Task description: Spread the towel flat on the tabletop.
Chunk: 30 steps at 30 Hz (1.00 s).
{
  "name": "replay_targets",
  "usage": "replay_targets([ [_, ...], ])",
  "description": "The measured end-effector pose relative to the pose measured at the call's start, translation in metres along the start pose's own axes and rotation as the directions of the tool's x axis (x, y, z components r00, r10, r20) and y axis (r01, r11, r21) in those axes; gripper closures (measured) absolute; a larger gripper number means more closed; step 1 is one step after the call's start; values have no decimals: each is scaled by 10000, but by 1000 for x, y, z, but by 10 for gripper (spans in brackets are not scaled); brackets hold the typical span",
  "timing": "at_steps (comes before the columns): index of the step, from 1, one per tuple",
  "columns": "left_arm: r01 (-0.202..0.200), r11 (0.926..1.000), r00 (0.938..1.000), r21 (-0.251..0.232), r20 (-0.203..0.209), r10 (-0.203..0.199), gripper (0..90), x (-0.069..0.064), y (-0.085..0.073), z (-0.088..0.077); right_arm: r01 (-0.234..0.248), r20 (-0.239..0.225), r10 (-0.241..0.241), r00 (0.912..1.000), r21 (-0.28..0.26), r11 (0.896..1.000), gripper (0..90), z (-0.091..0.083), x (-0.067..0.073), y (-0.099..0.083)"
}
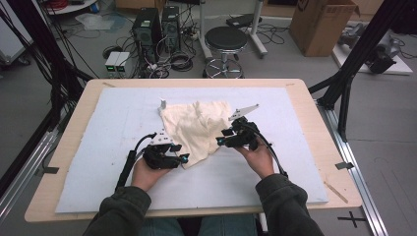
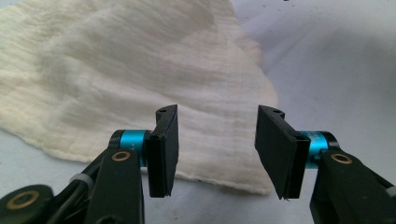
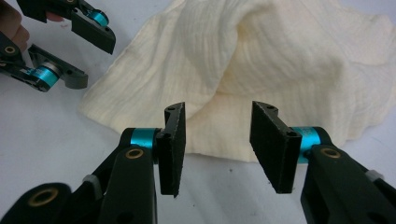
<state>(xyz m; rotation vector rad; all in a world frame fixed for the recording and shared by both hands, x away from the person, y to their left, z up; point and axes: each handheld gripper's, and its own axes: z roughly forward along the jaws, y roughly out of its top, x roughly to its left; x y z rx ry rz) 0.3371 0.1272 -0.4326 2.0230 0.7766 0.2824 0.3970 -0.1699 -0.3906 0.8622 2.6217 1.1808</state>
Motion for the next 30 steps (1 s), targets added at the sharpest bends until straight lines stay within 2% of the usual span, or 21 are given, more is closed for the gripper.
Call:
replay_targets([
  [1,-9,10000,10000,14,-9,9,496,0,0,0,-30,209,38,9998,-390,9992,563,-2,1,-4],
  [2,-3,10000,10000,13,-14,3,496,0,0,0,-14,276,29,9996,-541,9985,565,-3,1,-7],
  [5,-34,10000,10000,30,22,34,494,-1,-1,2,-150,224,160,9996,-442,9989,564,-1,0,-18],
  [8,-103,9996,9999,251,68,102,495,-3,-2,4,-251,163,257,9995,-344,9991,564,6,1,-22],
  [13,-151,9976,9998,676,144,141,521,-3,-4,8,162,110,-162,9998,-2,9999,566,21,7,-20],
  [16,-224,9950,9997,978,142,211,543,-4,-5,11,222,5,-223,9998,255,9994,584,30,9,-20],
  [20,-264,9937,9993,1086,-237,291,591,-7,-5,13,401,16,-404,9992,721,9966,631,41,11,-21],
  [24,-658,9906,9944,1197,-742,750,687,-11,-4,14,794,189,-812,9965,828,9934,688,45,14,-20],
  [30,-731,9900,9922,1204,-919,844,787,-12,-3,16,1078,451,-1124,9926,934,9898,844,45,14,-20],
])
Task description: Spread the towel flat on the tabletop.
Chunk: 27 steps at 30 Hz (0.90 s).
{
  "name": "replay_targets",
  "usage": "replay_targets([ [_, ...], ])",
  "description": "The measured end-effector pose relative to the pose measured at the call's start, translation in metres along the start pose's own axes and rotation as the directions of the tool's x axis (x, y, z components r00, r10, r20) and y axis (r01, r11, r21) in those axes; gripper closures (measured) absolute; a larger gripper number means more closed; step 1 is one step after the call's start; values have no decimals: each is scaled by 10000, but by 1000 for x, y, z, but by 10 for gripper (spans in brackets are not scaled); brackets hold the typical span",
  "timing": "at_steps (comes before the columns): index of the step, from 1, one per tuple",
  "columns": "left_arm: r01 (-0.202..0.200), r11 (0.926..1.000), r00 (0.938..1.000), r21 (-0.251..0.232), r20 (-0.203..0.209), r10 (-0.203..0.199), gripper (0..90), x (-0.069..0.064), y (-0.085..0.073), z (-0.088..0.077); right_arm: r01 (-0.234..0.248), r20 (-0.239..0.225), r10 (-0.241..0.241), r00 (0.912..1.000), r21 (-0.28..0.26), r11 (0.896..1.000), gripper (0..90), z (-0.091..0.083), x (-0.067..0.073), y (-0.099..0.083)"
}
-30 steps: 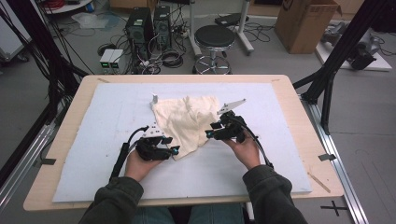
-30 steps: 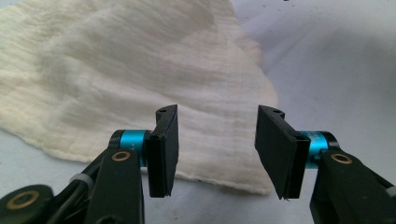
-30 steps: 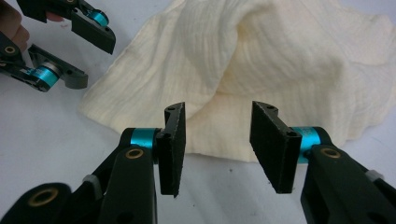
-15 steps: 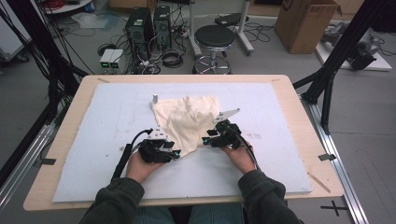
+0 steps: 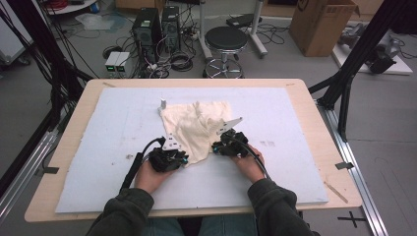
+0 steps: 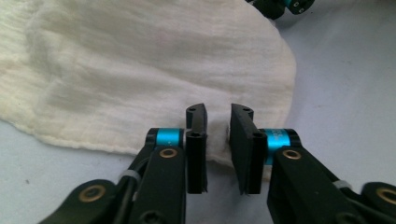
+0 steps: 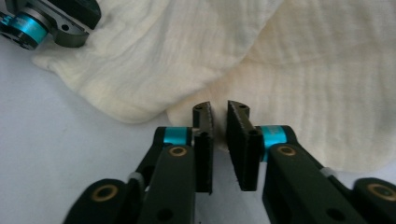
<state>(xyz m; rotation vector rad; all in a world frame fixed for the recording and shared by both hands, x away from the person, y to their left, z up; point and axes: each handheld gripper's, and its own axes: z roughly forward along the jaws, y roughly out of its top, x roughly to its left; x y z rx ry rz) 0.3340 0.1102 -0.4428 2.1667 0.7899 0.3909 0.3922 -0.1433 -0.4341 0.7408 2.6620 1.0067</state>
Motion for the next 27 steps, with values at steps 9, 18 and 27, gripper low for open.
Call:
replay_targets([
  [9,9,10000,10000,0,75,-9,865,7,0,-6,-627,-618,600,9963,-421,9971,868,-9,-13,-4],
  [18,404,9984,9990,-395,-149,-410,865,25,-9,-37,-415,-724,379,9967,-487,9980,867,-36,-14,-6],
  [27,561,9969,9979,-555,-296,-578,866,33,-17,-56,21,-741,-43,9972,-288,9996,866,-55,-4,-17],
])
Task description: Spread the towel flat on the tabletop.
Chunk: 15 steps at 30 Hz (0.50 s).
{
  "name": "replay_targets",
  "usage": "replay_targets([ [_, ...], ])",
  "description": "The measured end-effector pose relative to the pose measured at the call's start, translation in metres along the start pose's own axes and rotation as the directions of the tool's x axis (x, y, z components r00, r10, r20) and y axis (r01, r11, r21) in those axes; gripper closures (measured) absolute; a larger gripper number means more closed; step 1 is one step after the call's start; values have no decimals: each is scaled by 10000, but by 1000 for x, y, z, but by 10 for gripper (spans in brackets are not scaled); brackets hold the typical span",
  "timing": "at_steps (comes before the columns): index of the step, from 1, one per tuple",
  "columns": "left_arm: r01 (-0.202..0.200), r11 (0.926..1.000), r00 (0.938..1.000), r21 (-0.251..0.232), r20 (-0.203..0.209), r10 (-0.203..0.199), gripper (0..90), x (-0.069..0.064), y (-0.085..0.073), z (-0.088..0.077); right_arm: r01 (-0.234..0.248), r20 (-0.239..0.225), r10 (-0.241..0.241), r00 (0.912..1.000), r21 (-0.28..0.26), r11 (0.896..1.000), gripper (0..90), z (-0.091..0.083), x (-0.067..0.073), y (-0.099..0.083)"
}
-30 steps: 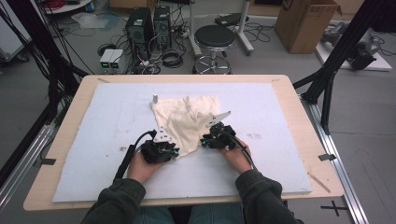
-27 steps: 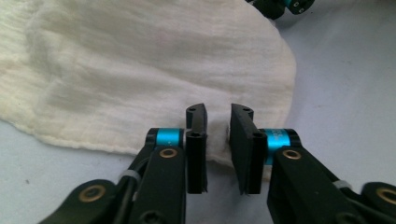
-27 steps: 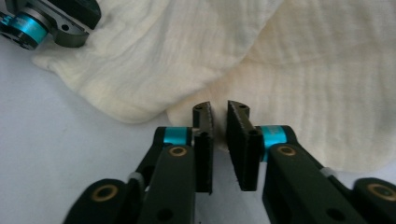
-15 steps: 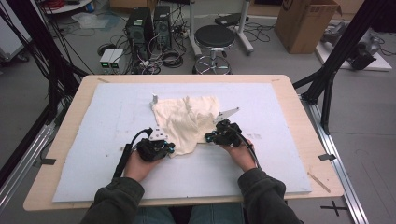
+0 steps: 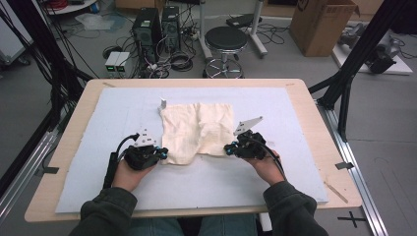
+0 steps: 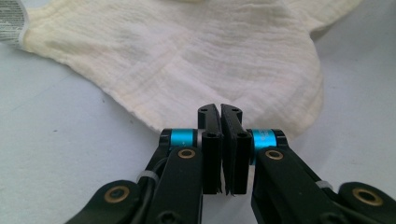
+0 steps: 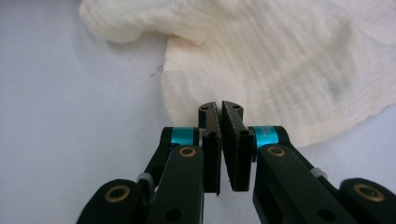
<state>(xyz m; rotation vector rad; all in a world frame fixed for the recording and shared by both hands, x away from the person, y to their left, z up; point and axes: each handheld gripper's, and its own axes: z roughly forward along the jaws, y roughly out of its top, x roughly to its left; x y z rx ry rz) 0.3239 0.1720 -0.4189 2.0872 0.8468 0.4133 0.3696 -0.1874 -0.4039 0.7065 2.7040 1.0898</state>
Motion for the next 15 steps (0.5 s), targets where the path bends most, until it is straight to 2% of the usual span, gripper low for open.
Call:
replay_targets([
  [3,128,9999,9999,-100,-46,-129,865,2,-2,-4,93,41,-93,9999,72,9999,866,-6,1,-4],
  [11,-26,9999,9998,141,-202,28,865,4,-7,-13,211,141,-212,9997,87,9997,865,-22,1,-21],
  [15,-141,9996,9997,244,-174,145,865,2,-10,-13,180,108,-181,9998,110,9998,865,-23,2,-31],
])
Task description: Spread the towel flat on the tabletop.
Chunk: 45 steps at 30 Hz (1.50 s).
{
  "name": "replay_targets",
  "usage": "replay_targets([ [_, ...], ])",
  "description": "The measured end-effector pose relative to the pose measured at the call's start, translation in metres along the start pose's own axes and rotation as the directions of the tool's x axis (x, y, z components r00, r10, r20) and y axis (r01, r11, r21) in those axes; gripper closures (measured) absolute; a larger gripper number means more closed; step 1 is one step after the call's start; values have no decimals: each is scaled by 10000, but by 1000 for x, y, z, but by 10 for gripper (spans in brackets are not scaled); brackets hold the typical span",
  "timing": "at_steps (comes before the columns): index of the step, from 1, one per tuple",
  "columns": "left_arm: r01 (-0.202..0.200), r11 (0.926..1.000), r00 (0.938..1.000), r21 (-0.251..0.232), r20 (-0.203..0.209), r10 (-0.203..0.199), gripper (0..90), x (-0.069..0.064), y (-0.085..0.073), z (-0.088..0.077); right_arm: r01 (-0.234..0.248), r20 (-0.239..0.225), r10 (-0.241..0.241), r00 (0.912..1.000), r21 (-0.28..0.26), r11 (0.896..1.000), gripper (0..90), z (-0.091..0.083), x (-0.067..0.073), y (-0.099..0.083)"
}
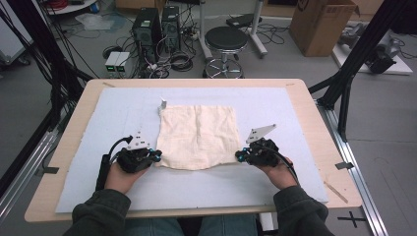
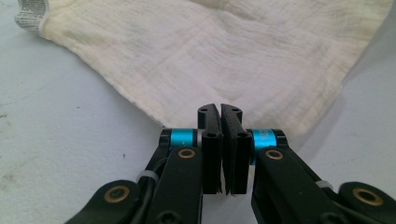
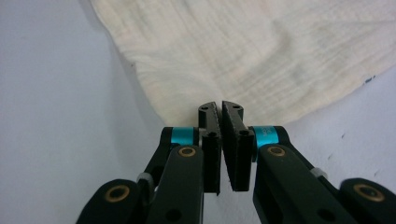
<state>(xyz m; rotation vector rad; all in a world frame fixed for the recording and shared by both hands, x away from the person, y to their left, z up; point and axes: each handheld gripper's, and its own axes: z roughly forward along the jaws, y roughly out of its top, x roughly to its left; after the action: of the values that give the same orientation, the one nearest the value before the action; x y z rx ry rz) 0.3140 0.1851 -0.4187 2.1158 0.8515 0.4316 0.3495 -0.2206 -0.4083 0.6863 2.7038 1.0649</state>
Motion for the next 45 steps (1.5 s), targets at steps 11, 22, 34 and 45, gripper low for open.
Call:
replay_targets([
  [11,318,9994,9993,-170,214,-314,643,1,-6,-4,-378,-322,363,9988,-466,9982,705,0,1,-10],
  [22,-355,9984,9875,-438,1519,418,659,-15,-14,-10,-38,-896,-28,9960,-738,9973,636,7,12,-7],
  [34,-24,9989,9862,469,1656,-54,596,-8,-23,4,-78,-1002,49,9950,-293,9995,597,22,14,-13],
  [45,-336,9984,9926,463,1179,279,676,-11,-24,5,44,-699,-47,9975,-57,10000,673,26,17,-14],
])
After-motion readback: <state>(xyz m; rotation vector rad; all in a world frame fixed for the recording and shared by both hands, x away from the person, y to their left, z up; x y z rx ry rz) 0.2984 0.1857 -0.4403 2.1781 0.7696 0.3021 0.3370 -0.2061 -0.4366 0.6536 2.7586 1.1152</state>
